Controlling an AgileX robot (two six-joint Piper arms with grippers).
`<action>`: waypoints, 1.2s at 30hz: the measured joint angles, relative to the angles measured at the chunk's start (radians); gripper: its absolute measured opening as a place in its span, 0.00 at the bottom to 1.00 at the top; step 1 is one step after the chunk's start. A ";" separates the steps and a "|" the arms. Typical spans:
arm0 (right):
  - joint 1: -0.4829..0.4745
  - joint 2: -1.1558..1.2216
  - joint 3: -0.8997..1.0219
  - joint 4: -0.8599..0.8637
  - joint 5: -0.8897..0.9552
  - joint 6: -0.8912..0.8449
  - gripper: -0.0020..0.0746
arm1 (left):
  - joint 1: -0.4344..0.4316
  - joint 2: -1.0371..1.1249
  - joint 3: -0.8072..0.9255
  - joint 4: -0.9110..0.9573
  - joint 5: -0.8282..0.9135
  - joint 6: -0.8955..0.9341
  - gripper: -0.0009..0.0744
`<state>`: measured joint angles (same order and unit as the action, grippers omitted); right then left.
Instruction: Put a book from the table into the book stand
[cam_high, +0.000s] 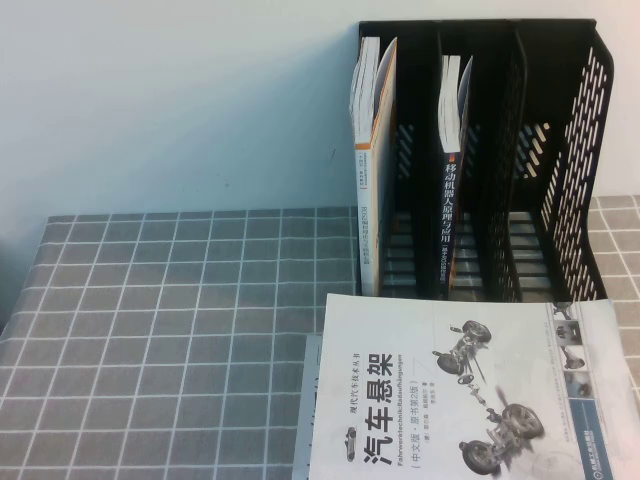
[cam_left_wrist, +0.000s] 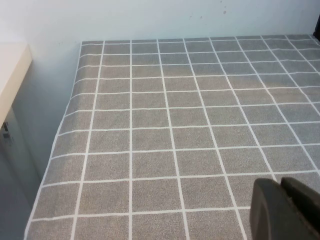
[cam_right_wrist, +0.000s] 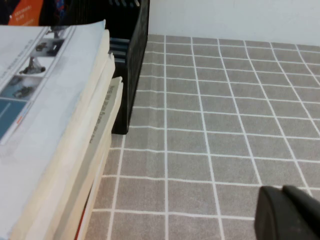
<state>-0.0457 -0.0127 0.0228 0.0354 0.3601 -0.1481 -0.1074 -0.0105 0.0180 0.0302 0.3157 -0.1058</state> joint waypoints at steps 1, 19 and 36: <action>0.000 0.000 0.000 0.000 0.000 0.000 0.02 | 0.000 0.000 0.000 0.000 0.000 0.000 0.01; 0.000 0.000 0.005 0.000 -0.110 0.000 0.02 | 0.000 0.000 0.002 0.000 -0.037 0.000 0.01; 0.000 0.000 0.006 0.000 -0.230 -0.006 0.02 | 0.000 0.000 0.004 0.017 -0.367 0.006 0.01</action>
<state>-0.0457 -0.0127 0.0291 0.0354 0.1300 -0.1538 -0.1074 -0.0105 0.0217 0.0467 -0.0510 -0.0996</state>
